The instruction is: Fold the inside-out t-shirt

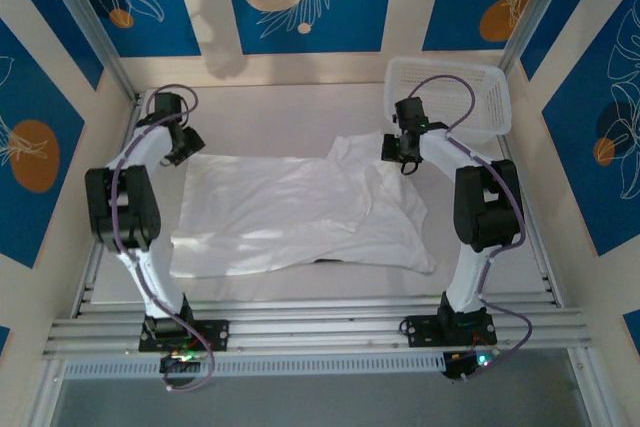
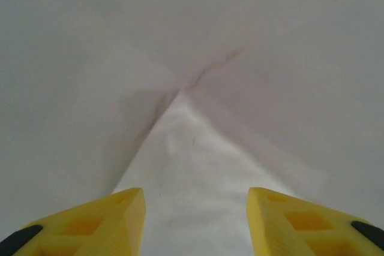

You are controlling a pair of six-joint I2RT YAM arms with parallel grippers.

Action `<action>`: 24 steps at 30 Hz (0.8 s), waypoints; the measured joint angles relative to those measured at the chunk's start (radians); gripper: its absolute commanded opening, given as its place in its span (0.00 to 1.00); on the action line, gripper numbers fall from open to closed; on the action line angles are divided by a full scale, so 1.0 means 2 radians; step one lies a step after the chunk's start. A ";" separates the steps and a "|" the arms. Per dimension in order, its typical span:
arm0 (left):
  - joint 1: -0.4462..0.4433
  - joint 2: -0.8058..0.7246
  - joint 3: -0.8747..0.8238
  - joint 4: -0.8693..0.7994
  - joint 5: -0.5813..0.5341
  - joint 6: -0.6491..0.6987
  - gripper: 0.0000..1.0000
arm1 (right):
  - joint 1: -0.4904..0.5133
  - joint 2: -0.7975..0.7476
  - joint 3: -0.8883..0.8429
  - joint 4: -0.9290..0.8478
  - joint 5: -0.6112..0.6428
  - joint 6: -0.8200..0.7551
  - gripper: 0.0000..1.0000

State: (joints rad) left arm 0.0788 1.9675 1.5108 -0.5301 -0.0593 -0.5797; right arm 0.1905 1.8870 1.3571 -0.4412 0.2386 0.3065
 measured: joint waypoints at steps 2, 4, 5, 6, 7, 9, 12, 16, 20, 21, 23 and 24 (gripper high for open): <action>0.003 0.047 0.050 -0.015 0.007 0.007 0.49 | -0.001 0.000 0.000 0.000 -0.006 0.000 0.00; 0.004 0.080 0.085 -0.028 0.009 0.010 0.50 | -0.002 0.000 0.000 0.000 -0.012 0.000 0.00; 0.004 0.096 0.103 -0.039 0.007 0.011 0.50 | -0.002 0.000 0.000 0.000 -0.015 0.000 0.00; 0.004 0.107 0.116 -0.049 0.004 0.012 0.49 | -0.002 0.000 0.000 0.000 -0.017 0.000 0.00; 0.004 0.120 0.130 -0.059 0.000 0.015 0.48 | -0.002 0.000 0.000 0.000 -0.019 0.000 0.00; 0.004 0.135 0.142 -0.071 -0.006 0.019 0.45 | -0.002 0.000 -0.001 0.001 -0.023 0.000 0.00; 0.004 0.143 0.143 -0.089 -0.014 0.026 0.44 | -0.002 -0.003 -0.007 0.004 -0.028 0.004 0.00; 0.005 0.151 0.148 -0.098 -0.014 0.044 0.41 | -0.002 -0.006 -0.010 0.004 -0.030 0.007 0.00; 0.005 0.165 0.172 -0.123 -0.019 0.057 0.35 | -0.002 -0.006 -0.010 0.004 -0.032 0.007 0.00; 0.005 0.166 0.176 -0.127 -0.021 0.059 0.30 | -0.002 -0.006 -0.010 0.004 -0.032 0.008 0.00; 0.005 0.169 0.180 -0.133 -0.025 0.064 0.20 | -0.002 -0.006 -0.010 0.004 -0.032 0.008 0.00; 0.005 0.170 0.183 -0.134 -0.027 0.068 0.14 | -0.002 -0.006 -0.010 0.004 -0.032 0.008 0.00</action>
State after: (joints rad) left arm 0.0879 2.3081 1.8771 -0.7982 -0.1131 -0.4446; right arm 0.1856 1.8748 1.3373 -0.4339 0.1753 0.3218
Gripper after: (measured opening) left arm 0.230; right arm 0.046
